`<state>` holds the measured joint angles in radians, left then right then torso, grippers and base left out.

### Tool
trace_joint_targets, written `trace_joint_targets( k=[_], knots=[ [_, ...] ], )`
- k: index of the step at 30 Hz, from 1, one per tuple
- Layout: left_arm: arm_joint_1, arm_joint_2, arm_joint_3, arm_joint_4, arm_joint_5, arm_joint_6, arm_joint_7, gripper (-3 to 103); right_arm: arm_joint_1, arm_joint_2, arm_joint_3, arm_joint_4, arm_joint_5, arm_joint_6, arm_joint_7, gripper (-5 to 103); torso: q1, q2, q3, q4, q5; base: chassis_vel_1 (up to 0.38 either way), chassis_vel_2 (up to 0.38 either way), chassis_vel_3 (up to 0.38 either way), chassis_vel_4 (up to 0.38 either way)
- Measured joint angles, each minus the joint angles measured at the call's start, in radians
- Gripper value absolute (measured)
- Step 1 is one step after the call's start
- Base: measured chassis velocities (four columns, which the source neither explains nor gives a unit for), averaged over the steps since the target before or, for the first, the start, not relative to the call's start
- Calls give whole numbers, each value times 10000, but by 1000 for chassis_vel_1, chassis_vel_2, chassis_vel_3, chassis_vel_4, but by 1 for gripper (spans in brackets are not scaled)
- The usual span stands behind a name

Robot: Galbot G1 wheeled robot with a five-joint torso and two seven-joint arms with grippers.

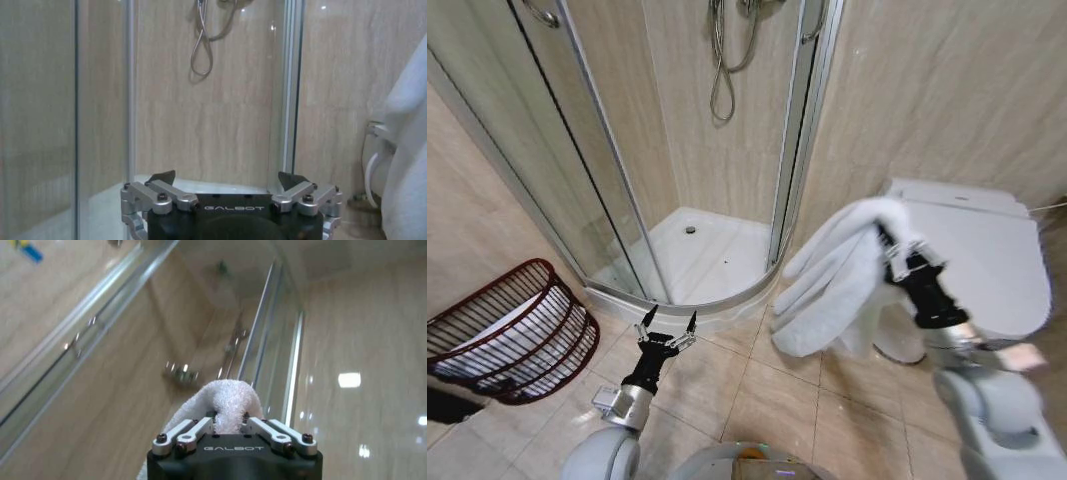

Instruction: Discard the used towel into the hamper.

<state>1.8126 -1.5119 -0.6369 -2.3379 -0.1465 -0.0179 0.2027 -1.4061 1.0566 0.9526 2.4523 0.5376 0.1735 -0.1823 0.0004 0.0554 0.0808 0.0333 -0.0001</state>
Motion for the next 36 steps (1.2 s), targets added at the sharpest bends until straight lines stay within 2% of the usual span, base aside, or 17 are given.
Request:
trace_joint_targets(
  k=[2,3,6,7,11,12,14,21,36],
  knots=[
    [0,0,0,0,0,0,0,100,21,-302,747,343,777,-93,192,10,4,101,95,1,2,0,0,0,0],
    [0,0,0,0,0,0,0,100,21,-302,747,343,777,-93,192,10,4,101,95,1,2,0,0,0,0],
    [0,0,0,0,0,-1,0,100,18,-748,2166,602,2008,-136,475,10,27,282,249,0,2,0,0,0,0],
    [0,0,0,0,0,-1,0,100,18,-748,2166,602,2008,-136,475,10,27,282,249,0,2,0,0,0,0],
    [-1,0,0,0,0,0,0,100,9,-1181,3789,604,3095,-81,940,10,68,496,433,0,3,0,0,0,0],
    [-1,0,0,0,0,0,0,100,9,-1181,3789,604,3095,-81,940,10,68,496,433,0,3,0,0,0,0],
    [0,0,0,0,0,0,0,100,-61,-1360,4518,585,3667,-16,1061,10,102,627,536,0,3,0,0,0,0],
    [-1,0,0,0,0,0,0,100,-268,-1267,5087,540,4228,186,1085,10,154,907,769,0,3,0,0,0,0],
    [0,0,0,-1,1,0,0,100,-340,-1034,5314,495,4457,305,1210,10,320,1533,1231,1,1,0,0,0,0]
  ],
)
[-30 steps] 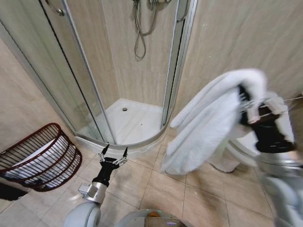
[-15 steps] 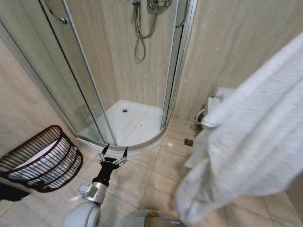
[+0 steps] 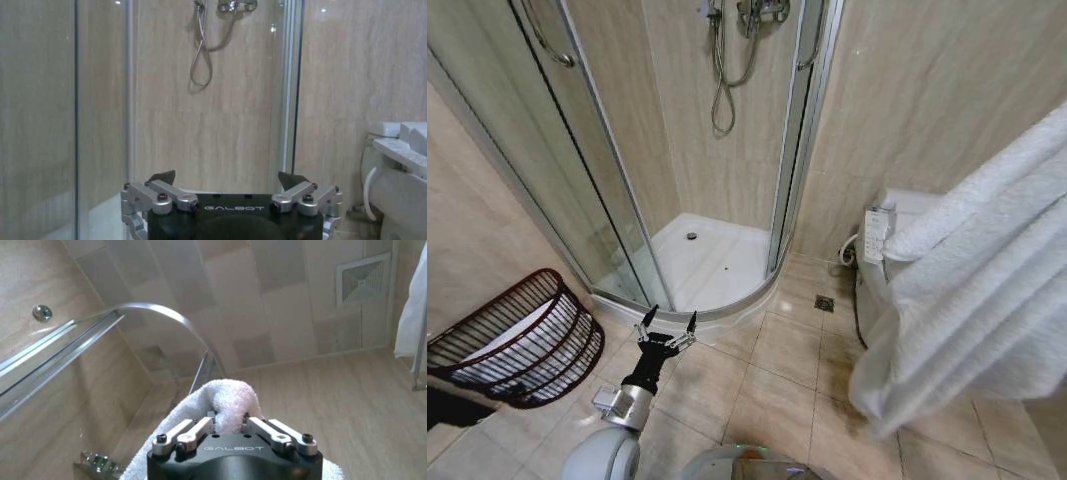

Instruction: Discard the used towel into the hamper.

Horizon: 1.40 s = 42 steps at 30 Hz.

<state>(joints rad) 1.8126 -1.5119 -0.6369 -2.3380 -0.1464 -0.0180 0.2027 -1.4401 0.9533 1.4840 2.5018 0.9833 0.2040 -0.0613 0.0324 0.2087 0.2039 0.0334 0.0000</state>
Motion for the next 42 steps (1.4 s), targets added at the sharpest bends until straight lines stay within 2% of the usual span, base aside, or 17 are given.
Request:
trace_joint_targets(
  k=[12,42],
  knots=[
    [0,0,0,0,-1,0,0,100,-35,-177,471,-7,382,178,71,10,132,486,359,0,-1,0,0,0,0],
    [0,0,0,0,-1,0,0,100,-216,-40,725,-17,612,295,64,10,519,1644,1132,0,1,0,0,0,0]
  ],
)
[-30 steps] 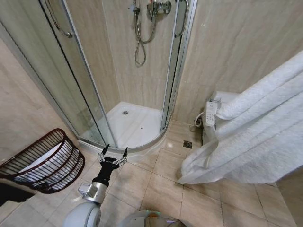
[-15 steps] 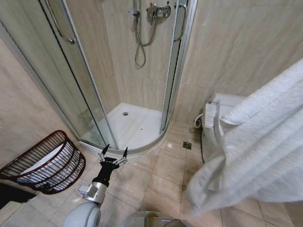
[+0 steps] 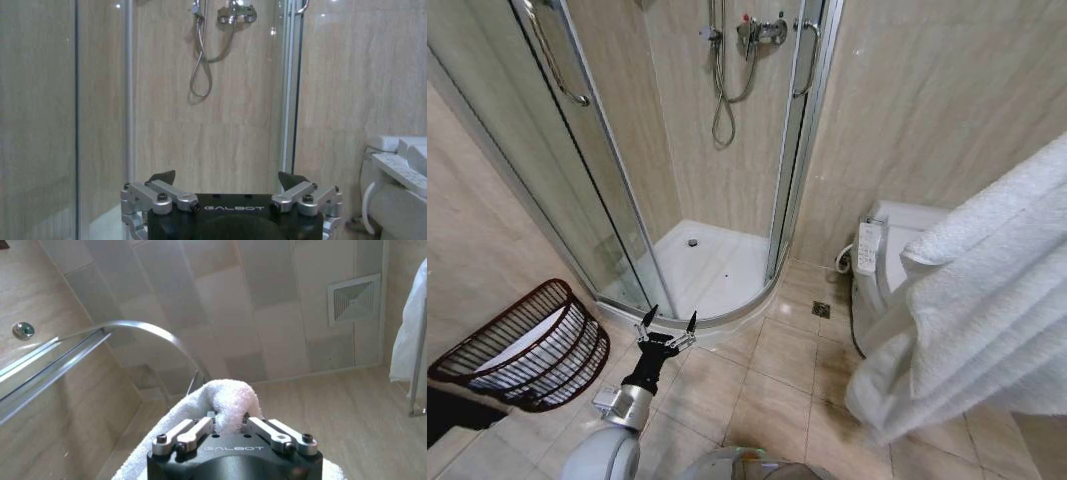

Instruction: Discard the used towel into the hamper.

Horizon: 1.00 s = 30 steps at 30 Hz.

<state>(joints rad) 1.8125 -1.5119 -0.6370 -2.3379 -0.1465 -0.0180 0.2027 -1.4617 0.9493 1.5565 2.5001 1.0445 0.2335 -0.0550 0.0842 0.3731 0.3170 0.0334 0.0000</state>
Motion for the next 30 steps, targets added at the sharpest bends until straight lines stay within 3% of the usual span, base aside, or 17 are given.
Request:
trace_joint_targets(
  k=[30],
  knots=[
    [0,0,0,0,0,0,0,100,-105,296,-180,-2,-139,-50,5,10,474,1264,790,-1,0,0,0,0,0]
  ],
)
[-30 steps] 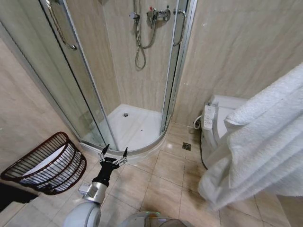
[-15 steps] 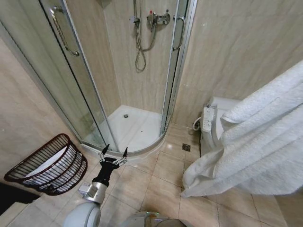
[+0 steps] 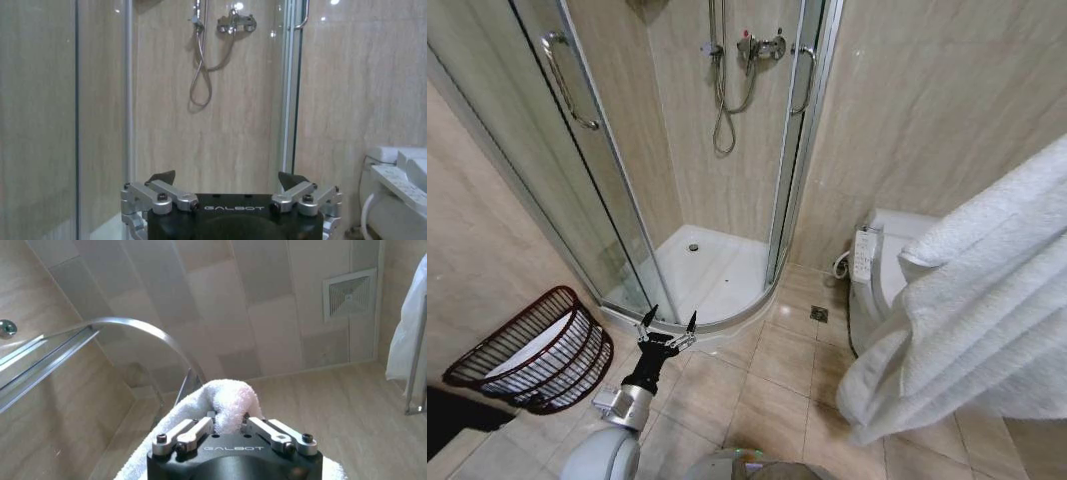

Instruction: Discard the used towel into the hamper.

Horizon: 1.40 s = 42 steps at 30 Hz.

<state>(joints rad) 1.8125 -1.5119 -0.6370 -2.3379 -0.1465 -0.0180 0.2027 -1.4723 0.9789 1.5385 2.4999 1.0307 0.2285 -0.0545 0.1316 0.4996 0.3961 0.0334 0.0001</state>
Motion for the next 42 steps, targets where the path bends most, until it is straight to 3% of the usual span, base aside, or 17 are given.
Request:
trace_joint_targets(
  k=[42],
  knots=[
    [0,0,0,0,0,0,0,100,-28,7,27,1,73,-14,35,10,708,1738,1033,0,-1,0,0,0,0]
  ],
)
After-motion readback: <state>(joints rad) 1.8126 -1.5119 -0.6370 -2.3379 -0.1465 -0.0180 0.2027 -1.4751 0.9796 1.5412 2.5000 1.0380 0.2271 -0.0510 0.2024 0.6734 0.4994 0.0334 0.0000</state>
